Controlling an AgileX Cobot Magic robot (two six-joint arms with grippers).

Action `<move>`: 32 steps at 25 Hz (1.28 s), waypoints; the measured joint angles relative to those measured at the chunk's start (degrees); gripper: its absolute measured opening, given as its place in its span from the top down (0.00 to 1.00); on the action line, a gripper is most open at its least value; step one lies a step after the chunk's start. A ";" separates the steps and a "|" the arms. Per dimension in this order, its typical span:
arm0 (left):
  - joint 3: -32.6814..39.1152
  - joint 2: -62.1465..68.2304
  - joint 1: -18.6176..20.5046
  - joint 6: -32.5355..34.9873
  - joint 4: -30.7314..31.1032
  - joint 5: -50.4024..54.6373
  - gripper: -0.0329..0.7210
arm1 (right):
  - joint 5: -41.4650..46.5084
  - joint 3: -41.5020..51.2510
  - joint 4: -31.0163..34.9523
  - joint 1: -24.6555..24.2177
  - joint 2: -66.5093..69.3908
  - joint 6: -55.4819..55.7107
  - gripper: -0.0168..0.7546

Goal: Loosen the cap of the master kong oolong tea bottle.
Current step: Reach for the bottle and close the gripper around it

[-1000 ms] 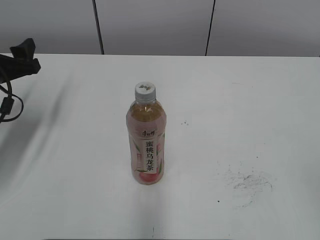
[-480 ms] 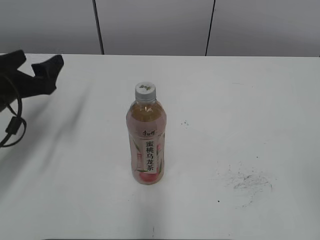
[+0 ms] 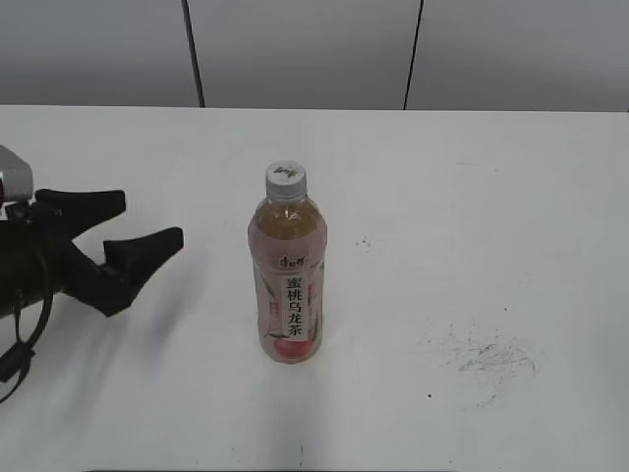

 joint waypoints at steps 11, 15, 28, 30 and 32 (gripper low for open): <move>0.28 0.00 -4.67 -2.63 11.12 0.00 0.18 | 0.00 0.00 0.00 0.00 0.00 0.00 0.26; 0.16 0.00 -8.18 -2.70 11.12 0.00 0.18 | 0.00 0.00 0.00 0.00 0.00 0.00 0.26; -2.97 0.00 -13.04 -2.99 7.16 0.00 0.18 | 0.00 0.00 0.00 0.00 0.00 0.00 0.26; -3.67 0.00 -13.04 -3.21 7.29 0.00 0.18 | 0.00 0.00 0.00 0.00 0.00 0.00 0.26; -4.76 0.00 -13.04 -4.25 7.74 0.00 0.18 | 0.00 0.00 0.00 0.00 0.00 0.00 0.26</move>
